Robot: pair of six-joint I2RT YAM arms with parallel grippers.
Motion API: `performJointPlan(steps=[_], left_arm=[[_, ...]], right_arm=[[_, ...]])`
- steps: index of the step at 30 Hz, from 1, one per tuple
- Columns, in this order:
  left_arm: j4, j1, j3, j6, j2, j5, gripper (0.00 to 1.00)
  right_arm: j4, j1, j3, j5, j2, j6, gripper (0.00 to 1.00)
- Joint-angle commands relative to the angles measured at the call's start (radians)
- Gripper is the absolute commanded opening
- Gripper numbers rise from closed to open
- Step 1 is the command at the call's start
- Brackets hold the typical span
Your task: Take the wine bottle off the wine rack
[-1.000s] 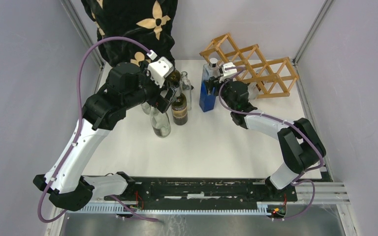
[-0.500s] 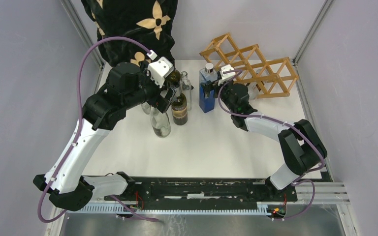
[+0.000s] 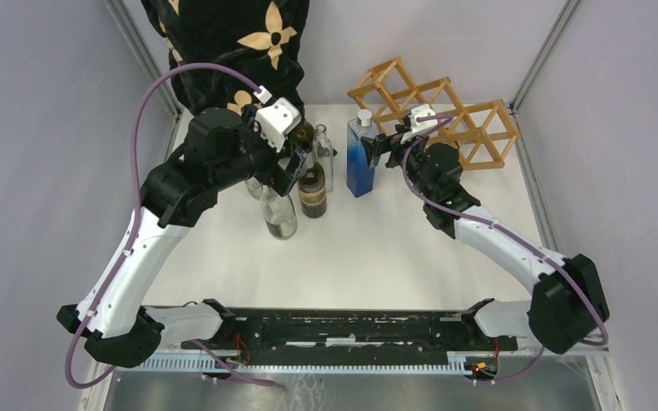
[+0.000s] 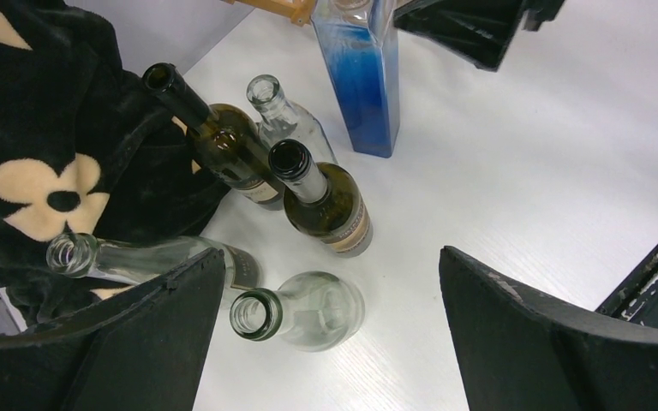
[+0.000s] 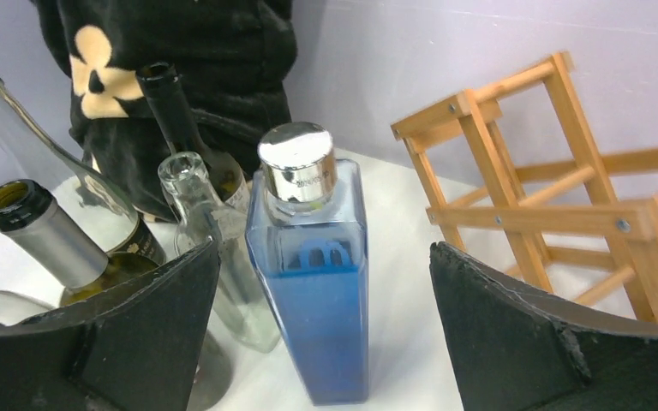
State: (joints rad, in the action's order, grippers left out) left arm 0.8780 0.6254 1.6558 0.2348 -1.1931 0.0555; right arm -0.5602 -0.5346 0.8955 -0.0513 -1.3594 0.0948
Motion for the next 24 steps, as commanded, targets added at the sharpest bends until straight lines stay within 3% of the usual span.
performJointPlan(steps=[1, 5, 10, 24], left_arm=[[-0.028, -0.003, 0.045, 0.031, 0.015, 0.007, 1.00], [-0.027, -0.003, 0.044, 0.037, 0.017, 0.009, 1.00], [-0.024, -0.003, 0.043, 0.036, 0.012, 0.021, 1.00], [-0.009, -0.003, 0.063, 0.040, 0.007, 0.032, 1.00]], right_arm=[[0.320, 0.017, 0.068, -0.143, 0.127, 0.153, 0.98], [0.607, 0.111, 0.057, -0.192, 0.175, 0.360, 0.98], [0.705, 0.269, -0.042, -0.117, 0.179, 0.505, 0.98], [0.407, 0.373, -0.125, -0.265, -0.011, 0.809, 0.98]])
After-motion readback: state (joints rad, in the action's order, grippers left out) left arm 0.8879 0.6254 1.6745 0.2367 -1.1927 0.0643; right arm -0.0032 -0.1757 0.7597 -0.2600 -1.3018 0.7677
